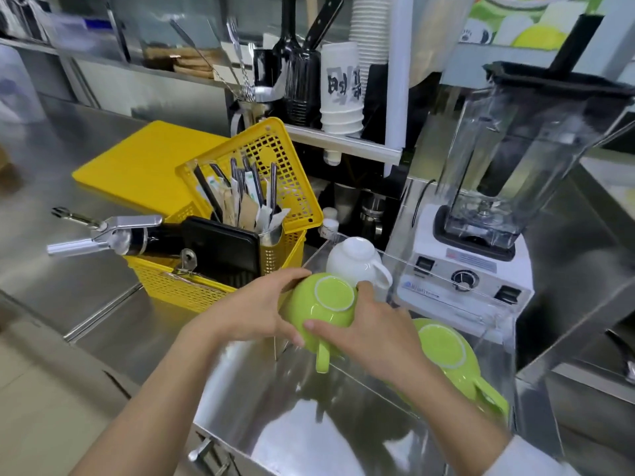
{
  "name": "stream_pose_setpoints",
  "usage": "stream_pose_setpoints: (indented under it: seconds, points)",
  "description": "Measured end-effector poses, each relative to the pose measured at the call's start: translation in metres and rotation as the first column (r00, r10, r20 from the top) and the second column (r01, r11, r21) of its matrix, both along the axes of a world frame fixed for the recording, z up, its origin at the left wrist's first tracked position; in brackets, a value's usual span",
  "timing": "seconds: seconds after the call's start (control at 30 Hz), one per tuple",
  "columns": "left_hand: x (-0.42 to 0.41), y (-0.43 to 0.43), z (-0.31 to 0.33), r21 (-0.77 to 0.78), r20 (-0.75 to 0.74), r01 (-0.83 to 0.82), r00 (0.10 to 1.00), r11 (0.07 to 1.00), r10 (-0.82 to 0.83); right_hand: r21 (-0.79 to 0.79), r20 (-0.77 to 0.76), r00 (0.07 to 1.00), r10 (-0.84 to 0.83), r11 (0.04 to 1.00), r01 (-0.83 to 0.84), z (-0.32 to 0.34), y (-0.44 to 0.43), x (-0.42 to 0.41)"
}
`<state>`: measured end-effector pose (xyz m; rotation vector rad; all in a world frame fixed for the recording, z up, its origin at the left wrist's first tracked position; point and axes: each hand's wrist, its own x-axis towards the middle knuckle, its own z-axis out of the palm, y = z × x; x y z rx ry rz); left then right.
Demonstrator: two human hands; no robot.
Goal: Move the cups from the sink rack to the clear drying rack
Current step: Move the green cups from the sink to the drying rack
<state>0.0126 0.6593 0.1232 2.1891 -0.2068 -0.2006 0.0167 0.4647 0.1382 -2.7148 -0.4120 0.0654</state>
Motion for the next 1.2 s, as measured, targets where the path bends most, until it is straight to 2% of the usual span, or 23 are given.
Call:
stream_pose_setpoints:
  seconds: [0.23,0.4,0.63,0.77,0.9,1.03,1.2]
  points:
    - [0.002,0.006,0.001,0.013,-0.049,0.008,0.999,1.0,-0.007,-0.066,0.0,1.0,0.019,0.998,-0.019,0.001,0.006,0.003]
    - [-0.002,0.005,0.002,0.153,-0.001,0.008,1.0,0.988,-0.008,-0.091,-0.03,1.0,0.01,0.996,-0.013,-0.001,0.01,0.006]
    - [-0.01,0.002,-0.003,-0.001,-0.011,-0.014,1.0,1.0,0.014,-0.028,-0.013,0.999,0.03,0.999,-0.03,-0.004,0.011,0.005]
    - [-0.014,-0.003,-0.003,-0.02,0.07,-0.049,0.996,0.999,0.051,0.017,0.072,0.994,0.078,0.997,-0.08,-0.002,0.008,0.004]
    - [-0.018,-0.005,0.001,-0.038,0.132,-0.094,0.986,0.995,0.098,0.053,0.068,0.993,0.094,0.994,-0.098,0.004,0.0,0.005]
    - [-0.019,-0.014,0.004,0.036,0.123,-0.101,0.988,0.994,0.096,0.026,0.073,0.987,0.144,0.989,-0.146,0.008,-0.007,0.003]
    - [-0.026,-0.023,0.017,0.055,0.231,-0.173,0.96,0.983,0.156,0.051,0.186,0.973,0.136,0.988,-0.148,0.015,-0.023,-0.004]
